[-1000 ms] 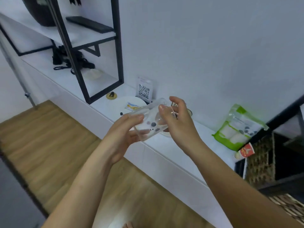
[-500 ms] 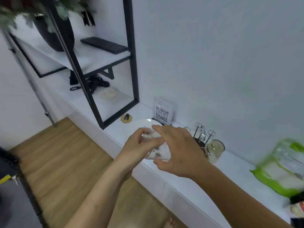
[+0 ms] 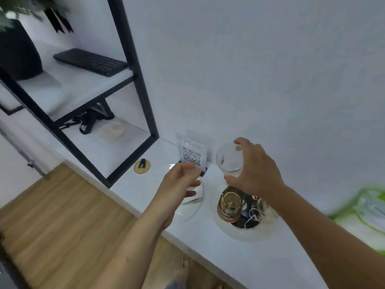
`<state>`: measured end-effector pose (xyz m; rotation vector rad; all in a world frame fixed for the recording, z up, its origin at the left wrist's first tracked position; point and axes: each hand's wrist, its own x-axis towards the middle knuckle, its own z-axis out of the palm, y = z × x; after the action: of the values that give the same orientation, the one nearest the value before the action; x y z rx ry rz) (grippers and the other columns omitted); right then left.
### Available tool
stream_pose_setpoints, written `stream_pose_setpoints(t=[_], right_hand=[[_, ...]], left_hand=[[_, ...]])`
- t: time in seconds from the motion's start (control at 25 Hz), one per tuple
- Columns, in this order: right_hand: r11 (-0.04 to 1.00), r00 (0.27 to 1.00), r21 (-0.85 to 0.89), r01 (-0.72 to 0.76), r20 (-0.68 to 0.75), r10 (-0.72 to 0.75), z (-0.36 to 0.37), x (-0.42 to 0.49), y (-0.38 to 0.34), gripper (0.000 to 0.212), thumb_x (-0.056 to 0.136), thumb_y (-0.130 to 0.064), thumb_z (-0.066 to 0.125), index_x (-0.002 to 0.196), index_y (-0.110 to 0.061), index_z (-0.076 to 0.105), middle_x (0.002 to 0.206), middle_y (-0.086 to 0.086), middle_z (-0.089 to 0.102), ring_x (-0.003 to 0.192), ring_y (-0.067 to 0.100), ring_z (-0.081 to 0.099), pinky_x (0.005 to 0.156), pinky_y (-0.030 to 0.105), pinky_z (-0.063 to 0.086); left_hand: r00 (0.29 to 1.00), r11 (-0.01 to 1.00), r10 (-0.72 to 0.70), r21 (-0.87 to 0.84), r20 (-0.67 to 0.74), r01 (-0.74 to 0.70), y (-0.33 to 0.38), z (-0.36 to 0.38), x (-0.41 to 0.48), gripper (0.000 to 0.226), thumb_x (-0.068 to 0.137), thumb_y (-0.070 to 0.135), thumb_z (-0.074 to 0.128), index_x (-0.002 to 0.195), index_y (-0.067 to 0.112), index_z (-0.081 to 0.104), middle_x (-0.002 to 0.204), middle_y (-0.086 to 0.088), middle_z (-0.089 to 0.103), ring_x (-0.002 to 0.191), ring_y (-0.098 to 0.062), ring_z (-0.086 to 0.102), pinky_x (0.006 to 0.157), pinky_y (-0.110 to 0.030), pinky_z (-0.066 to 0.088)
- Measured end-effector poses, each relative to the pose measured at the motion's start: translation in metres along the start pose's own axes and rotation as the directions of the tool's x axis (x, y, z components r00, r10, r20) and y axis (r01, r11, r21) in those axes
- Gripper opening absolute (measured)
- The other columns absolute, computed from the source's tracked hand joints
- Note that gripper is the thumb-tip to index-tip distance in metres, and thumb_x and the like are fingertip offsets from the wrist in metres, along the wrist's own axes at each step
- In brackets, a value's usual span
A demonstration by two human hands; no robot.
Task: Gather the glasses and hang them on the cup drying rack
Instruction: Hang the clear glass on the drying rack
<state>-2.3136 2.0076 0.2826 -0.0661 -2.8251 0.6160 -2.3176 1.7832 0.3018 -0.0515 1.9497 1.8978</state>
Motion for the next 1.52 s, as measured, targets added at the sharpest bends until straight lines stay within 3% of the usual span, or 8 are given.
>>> stream_pose_setpoints(t=[0.28,0.6,0.72,1.04,1.2,1.32,1.44,1.52], right_hand=[[0.976,0.982,-0.128,-0.175,0.047,0.182,0.011,0.033,0.037,0.094,0.066,-0.042,0.080,0.141,-0.028,0.025,0.132,0.004,0.053,0.113,0.024,0.053,0.083,0.031,0.044],[0.901,0.881,-0.169,-0.400,0.198,0.429,0.059,0.050,0.071,0.099,0.068,-0.045,0.076,0.145,-0.034,0.015,0.131,0.002,0.042,0.103,0.024,0.058,0.075,0.031,0.051],[0.877,0.848,-0.206,-0.435,0.233,0.475,0.078,0.050,0.083,0.094,0.067,-0.052,0.074,0.143,-0.033,0.023,0.127,0.002,0.044,0.100,0.021,0.059,0.075,0.033,0.055],[0.783,0.668,-0.359,-0.508,0.409,0.621,0.117,0.068,0.103,0.081,0.064,-0.049,0.072,0.132,-0.029,0.032,0.115,0.002,0.051,0.100,0.023,0.057,0.077,0.040,0.054],[0.745,0.575,-0.273,-0.608,0.496,0.651,0.121,0.069,0.118,0.088,0.058,-0.050,0.073,0.134,-0.026,0.038,0.114,0.001,0.054,0.100,0.023,0.059,0.078,0.038,0.056],[0.719,0.558,-0.170,-0.674,0.521,0.646,0.121,0.062,0.124,0.094,0.060,-0.051,0.074,0.142,-0.024,0.037,0.123,0.003,0.055,0.108,0.022,0.057,0.083,0.034,0.053],[0.717,0.555,-0.128,-0.685,0.546,0.628,0.114,0.062,0.131,0.083,0.059,-0.043,0.077,0.134,-0.025,0.046,0.113,0.000,0.058,0.094,0.014,0.056,0.075,0.029,0.052],[0.720,0.552,-0.116,-0.684,0.563,0.615,0.110,0.060,0.133,0.079,0.065,-0.042,0.075,0.136,-0.027,0.045,0.121,0.003,0.058,0.100,0.018,0.055,0.076,0.027,0.047]], left_hand=[[0.936,0.984,-0.056,0.176,0.348,-0.007,0.017,0.062,0.106,0.030,0.094,0.050,0.051,0.118,0.033,0.054,0.113,0.013,0.061,0.102,-0.005,0.060,0.083,-0.030,0.053],[0.876,0.952,-0.195,0.301,0.441,0.060,-0.015,0.078,0.184,0.036,0.097,0.047,0.043,0.123,0.025,0.054,0.121,0.004,0.061,0.108,-0.014,0.058,0.095,-0.041,0.049],[0.855,0.928,-0.242,0.367,0.459,0.065,-0.033,0.081,0.200,0.039,0.095,0.049,0.042,0.124,0.026,0.055,0.126,0.005,0.058,0.115,-0.016,0.055,0.103,-0.044,0.043],[0.776,0.874,-0.345,0.481,0.529,0.061,-0.069,0.089,0.222,0.052,0.092,0.062,0.040,0.135,0.034,0.048,0.128,0.012,0.054,0.115,-0.010,0.051,0.093,-0.030,0.037],[0.733,0.839,-0.400,0.541,0.551,0.051,-0.078,0.098,0.232,0.047,0.094,0.059,0.038,0.133,0.034,0.047,0.127,0.007,0.056,0.107,-0.008,0.054,0.092,-0.032,0.042],[0.712,0.820,-0.421,0.571,0.562,0.034,-0.083,0.101,0.232,0.046,0.097,0.054,0.037,0.136,0.031,0.045,0.133,0.003,0.054,0.115,-0.014,0.053,0.099,-0.034,0.041],[0.690,0.805,-0.439,0.593,0.576,0.017,-0.083,0.104,0.232,0.046,0.098,0.051,0.039,0.138,0.029,0.043,0.139,0.004,0.050,0.118,-0.014,0.050,0.102,-0.034,0.038],[0.687,0.785,-0.441,0.619,0.577,-0.016,-0.081,0.104,0.230,0.045,0.099,0.049,0.039,0.138,0.028,0.042,0.141,0.005,0.048,0.118,-0.013,0.047,0.102,-0.033,0.037]])
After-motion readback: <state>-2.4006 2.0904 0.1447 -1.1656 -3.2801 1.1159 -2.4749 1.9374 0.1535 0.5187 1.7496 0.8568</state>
